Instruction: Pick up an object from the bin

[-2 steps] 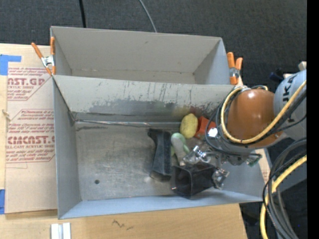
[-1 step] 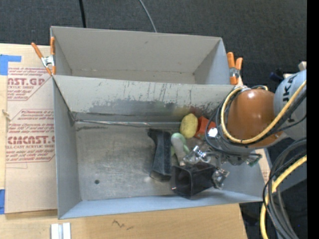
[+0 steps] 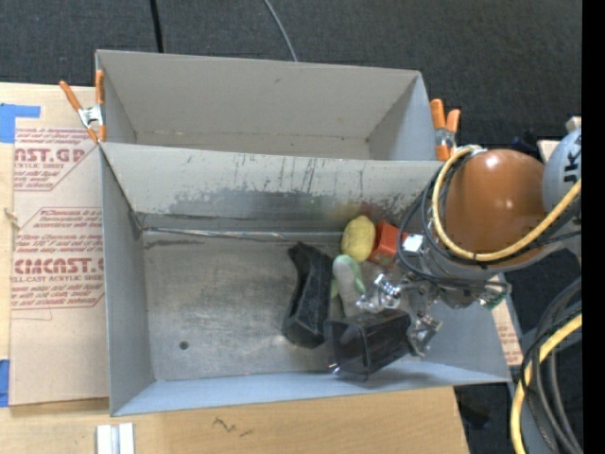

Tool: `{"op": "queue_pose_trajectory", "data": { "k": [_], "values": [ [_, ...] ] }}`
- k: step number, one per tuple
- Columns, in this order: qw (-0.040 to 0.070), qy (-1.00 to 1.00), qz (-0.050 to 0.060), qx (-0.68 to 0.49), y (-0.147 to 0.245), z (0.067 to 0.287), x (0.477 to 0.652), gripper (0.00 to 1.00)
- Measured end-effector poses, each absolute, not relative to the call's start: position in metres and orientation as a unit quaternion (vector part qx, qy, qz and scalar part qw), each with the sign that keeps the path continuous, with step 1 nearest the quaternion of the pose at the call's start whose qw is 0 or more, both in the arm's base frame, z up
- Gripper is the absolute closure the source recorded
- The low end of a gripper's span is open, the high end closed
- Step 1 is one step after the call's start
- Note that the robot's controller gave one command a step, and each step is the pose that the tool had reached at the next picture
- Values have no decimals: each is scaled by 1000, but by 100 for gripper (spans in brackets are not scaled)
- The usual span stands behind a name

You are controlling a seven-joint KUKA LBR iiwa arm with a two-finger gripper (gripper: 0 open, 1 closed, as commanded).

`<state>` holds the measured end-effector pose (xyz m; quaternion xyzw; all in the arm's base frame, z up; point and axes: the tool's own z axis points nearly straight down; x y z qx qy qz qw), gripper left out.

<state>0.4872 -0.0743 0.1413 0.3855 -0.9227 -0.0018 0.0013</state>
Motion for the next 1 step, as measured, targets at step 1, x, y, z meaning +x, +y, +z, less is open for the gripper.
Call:
{"op": "queue_pose_trajectory", "data": {
  "k": [1],
  "values": [
    [1, -923, -2, 385, -80, 209, 497, 100]
  ]
}}
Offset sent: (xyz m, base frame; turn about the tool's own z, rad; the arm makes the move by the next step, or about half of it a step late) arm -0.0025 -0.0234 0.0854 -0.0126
